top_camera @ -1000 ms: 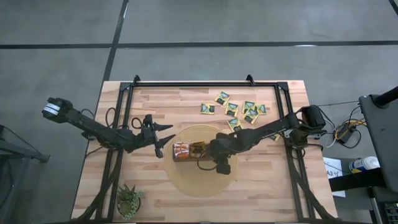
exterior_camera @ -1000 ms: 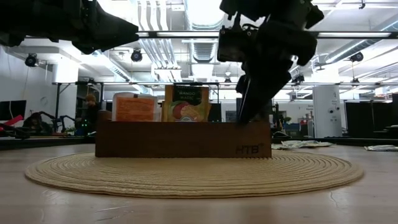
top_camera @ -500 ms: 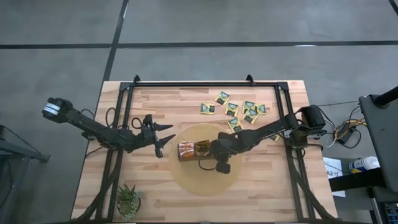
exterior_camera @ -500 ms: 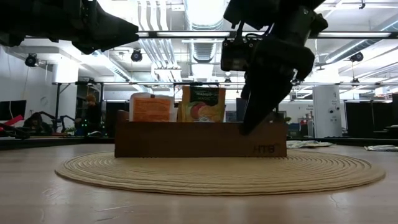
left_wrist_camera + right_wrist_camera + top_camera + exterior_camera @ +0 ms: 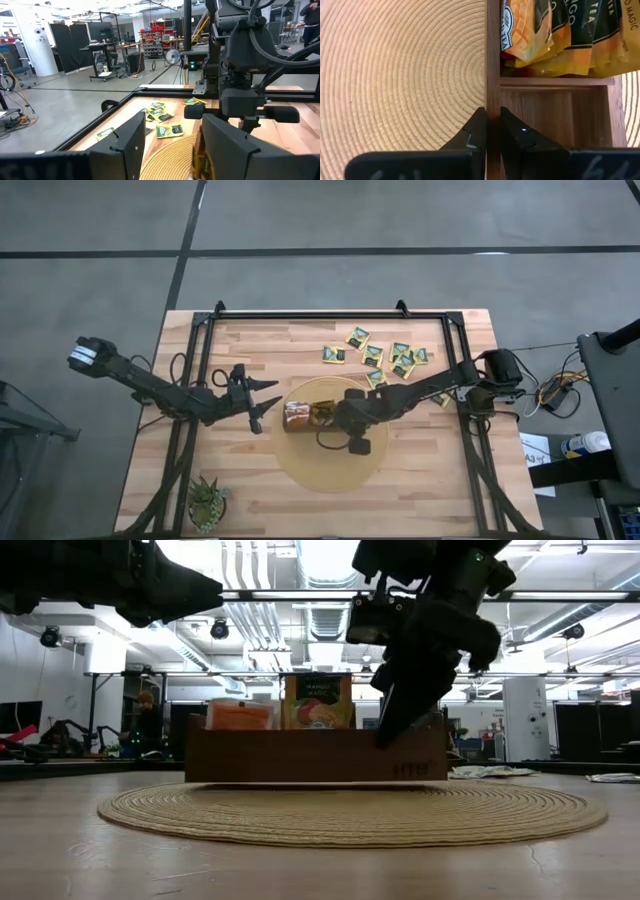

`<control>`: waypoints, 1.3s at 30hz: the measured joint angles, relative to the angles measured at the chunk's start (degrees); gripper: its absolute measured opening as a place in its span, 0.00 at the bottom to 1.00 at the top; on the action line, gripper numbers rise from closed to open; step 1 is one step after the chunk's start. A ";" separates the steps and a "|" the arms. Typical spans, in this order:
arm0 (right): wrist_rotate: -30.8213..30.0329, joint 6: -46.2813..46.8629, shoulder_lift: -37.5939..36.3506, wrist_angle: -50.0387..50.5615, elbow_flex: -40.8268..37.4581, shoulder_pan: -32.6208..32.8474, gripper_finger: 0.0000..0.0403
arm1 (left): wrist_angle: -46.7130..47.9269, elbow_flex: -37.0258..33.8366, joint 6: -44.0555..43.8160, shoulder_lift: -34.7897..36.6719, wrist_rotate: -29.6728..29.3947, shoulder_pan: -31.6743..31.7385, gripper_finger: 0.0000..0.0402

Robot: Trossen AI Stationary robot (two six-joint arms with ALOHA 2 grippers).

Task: Pick & Place Tea
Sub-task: Adjust the wooden organizer, then put the yellow tea bag into the right section of the wooden organizer

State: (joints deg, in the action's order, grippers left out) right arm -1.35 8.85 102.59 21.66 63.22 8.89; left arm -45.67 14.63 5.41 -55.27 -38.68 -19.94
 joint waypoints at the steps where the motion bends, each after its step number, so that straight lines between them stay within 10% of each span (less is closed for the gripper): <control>1: 0.08 -0.53 0.00 0.43 0.15 -0.13 0.07 | 0.00 0.00 0.00 0.00 0.00 0.00 0.47; 13: -0.10 -0.67 -0.09 2.08 0.07 -1.39 0.10 | -0.07 0.00 0.08 0.00 0.00 -0.01 0.47; 27: -0.18 0.45 -4.08 17.56 8.95 -1.29 0.41 | 0.08 0.00 0.15 0.00 0.02 0.00 0.47; 39: -15.46 6.14 -19.54 25.32 0.35 -3.91 0.47 | 0.68 0.00 0.07 0.00 0.00 0.00 0.47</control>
State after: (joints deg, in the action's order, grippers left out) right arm -16.81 14.99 83.04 46.98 63.57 4.98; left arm -44.99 14.63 5.48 -55.27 -38.68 -19.94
